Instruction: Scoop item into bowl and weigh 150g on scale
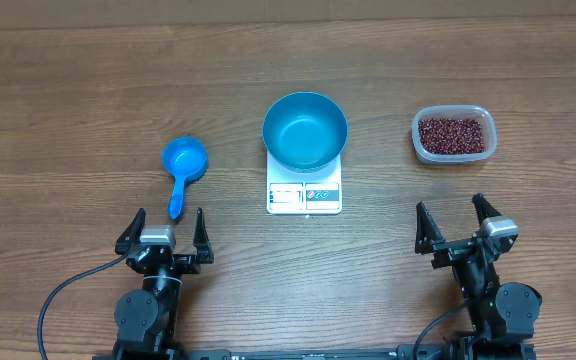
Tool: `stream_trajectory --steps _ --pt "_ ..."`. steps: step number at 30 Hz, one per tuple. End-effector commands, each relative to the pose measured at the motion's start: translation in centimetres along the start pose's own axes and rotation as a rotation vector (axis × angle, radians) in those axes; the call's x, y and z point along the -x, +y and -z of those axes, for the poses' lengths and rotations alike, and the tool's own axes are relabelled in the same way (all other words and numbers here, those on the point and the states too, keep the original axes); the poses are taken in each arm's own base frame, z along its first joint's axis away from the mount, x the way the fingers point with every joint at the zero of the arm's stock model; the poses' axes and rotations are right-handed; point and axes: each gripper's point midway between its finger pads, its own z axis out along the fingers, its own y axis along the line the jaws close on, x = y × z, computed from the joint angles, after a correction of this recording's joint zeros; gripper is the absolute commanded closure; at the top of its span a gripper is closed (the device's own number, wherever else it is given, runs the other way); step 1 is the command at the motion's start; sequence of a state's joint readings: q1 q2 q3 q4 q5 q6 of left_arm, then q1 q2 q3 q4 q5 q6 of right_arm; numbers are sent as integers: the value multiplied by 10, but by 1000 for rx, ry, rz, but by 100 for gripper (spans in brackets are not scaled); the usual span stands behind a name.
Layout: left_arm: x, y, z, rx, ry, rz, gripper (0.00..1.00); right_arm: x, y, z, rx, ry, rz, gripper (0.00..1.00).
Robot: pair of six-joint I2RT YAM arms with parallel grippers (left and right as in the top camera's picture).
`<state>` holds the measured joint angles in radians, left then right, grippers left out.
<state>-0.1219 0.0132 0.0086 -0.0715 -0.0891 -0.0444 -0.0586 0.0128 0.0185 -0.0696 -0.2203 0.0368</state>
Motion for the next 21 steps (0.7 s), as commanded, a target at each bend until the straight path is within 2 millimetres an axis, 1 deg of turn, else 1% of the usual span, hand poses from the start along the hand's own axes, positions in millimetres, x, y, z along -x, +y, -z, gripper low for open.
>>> stream_trajectory --steps 1,3,5,8,10,14,17,19,21 --pt "3 0 0 -1 -15 -19 0 -2 -3 0 -14 -5 5 0" --pt "13 -5 1 -30 -51 28 0 -2 -3 0 -14 -5 5 0" --pt "28 -14 4 -84 -86 73 0 -2 -3 0 -14 -5 4 0" --pt "45 -15 11 -96 -84 168 0 -2 -3 0 -15 -5 4 0" --pt "56 -15 19 -94 -51 200 0 -2 -3 0 -14 -5 4 0" --pt "78 -15 37 -85 13 197 0 -2 -3 0 -15 -5 4 0" --pt "101 -17 48 -89 64 194 0 -2 -3 0 -15 -5 4 0" --pt "111 -18 48 -85 117 186 0 -2 -3 0 -15 -5 4 0" --pt "121 -21 45 -93 190 171 0 -2 -3 0 -15 -5 4 0"
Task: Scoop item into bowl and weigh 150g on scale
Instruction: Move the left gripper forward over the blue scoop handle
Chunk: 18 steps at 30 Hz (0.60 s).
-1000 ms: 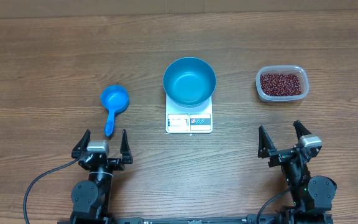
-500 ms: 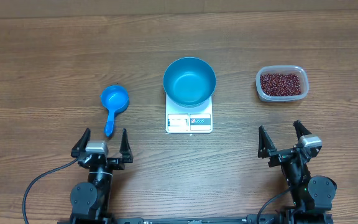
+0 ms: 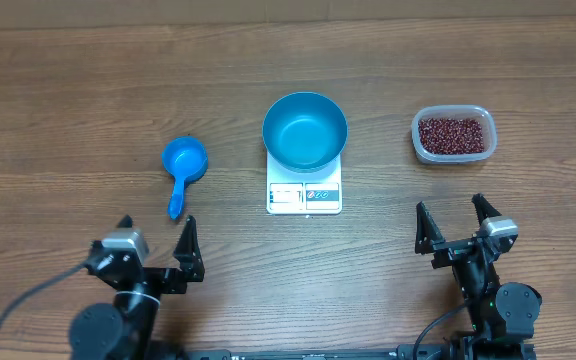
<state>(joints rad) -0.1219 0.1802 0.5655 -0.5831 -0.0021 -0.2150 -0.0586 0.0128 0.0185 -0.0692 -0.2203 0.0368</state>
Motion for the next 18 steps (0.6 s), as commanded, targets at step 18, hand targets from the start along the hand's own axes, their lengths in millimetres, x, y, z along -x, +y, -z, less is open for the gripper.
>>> stream_trajectory --steps 18 --pt "60 -45 -84 -82 720 -76 0 -2 -3 0 -15 -5 5 0"
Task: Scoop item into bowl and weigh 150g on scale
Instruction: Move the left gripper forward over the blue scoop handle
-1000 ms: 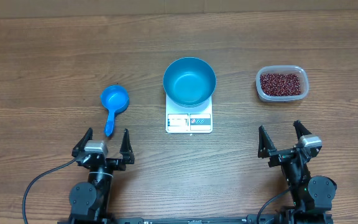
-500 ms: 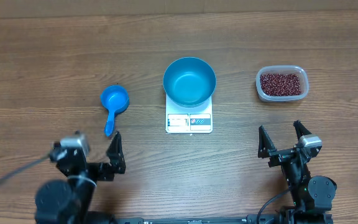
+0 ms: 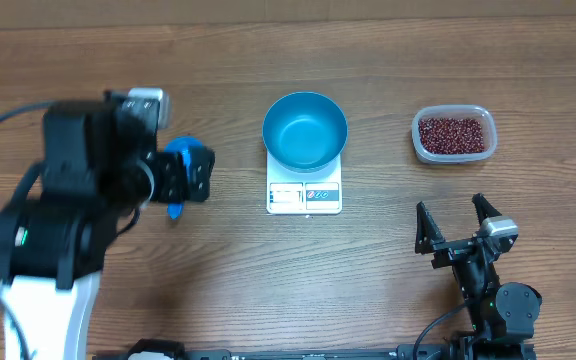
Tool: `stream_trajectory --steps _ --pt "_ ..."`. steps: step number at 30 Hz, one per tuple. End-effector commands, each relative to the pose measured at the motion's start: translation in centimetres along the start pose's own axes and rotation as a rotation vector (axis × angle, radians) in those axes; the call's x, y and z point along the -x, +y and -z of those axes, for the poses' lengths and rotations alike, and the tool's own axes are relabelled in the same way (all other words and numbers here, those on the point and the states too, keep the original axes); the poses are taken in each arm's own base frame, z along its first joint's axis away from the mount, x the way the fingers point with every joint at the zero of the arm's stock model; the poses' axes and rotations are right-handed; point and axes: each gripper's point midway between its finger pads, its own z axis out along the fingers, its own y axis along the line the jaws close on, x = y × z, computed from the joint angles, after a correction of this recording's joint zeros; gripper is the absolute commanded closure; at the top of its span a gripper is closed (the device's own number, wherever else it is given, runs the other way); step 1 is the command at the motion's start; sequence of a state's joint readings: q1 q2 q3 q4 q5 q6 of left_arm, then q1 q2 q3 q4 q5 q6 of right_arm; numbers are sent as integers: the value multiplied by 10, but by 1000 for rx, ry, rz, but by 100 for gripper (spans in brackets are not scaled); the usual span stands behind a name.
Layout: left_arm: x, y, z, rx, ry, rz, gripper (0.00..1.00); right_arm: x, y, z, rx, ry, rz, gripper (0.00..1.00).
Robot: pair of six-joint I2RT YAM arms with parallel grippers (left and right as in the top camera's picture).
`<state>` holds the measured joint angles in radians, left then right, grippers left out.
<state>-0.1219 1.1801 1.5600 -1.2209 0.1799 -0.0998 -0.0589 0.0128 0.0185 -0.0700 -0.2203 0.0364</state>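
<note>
A blue scoop (image 3: 185,150) lies left of the scale, its handle tip (image 3: 175,211) pointing toward me. My left gripper (image 3: 186,176) hangs blurred right over the scoop's handle, its dark fingers apart, covering most of the handle. An empty blue bowl (image 3: 304,130) sits on the white scale (image 3: 304,197). A clear container of red beans (image 3: 453,134) stands at the right. My right gripper (image 3: 450,209) rests open near the front right edge, far from everything.
The left arm's black and white body (image 3: 63,230) covers the table's left side. Cables run from both arms toward the front edge. Bare wooden table (image 3: 388,260) lies between the scale and the right arm.
The left arm has gone from the front edge to above the blue scoop, its gripper now over the handle. The right arm, bowl, scale and beans have not moved.
Both grippers first sat open at the front edge, the scoop lying free left of the scale. Then the left arm had shifted slightly left and back. Now its gripper is above the scoop; the right arm is unchanged throughout.
</note>
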Motion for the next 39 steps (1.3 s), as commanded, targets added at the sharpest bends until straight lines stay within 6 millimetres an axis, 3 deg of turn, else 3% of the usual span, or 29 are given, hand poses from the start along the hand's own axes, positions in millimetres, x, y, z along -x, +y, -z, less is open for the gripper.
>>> stream_trajectory --steps 1,3,8,16,20,28,39 --pt "2 9 -29 26 90 -17 0 -1 -3 0 -14 -6 4 0" --pt "0 20 -45 74 137 -11 0 -1 -3 0 -14 -6 4 0" --pt "-30 33 -83 101 346 -23 0 -1 -3 0 -14 -6 4 0" --pt "-60 48 -122 143 542 27 1 -1 -3 0 -14 -6 4 0" --pt "-60 66 -130 250 526 67 0 -1 -3 0 -14 -6 4 0" --pt "-42 67 -143 248 442 66 0 -1 -3 0 -14 -6 4 0" --pt "-75 74 -163 256 560 68 0 -1 -3 0 -14 -6 4 0"
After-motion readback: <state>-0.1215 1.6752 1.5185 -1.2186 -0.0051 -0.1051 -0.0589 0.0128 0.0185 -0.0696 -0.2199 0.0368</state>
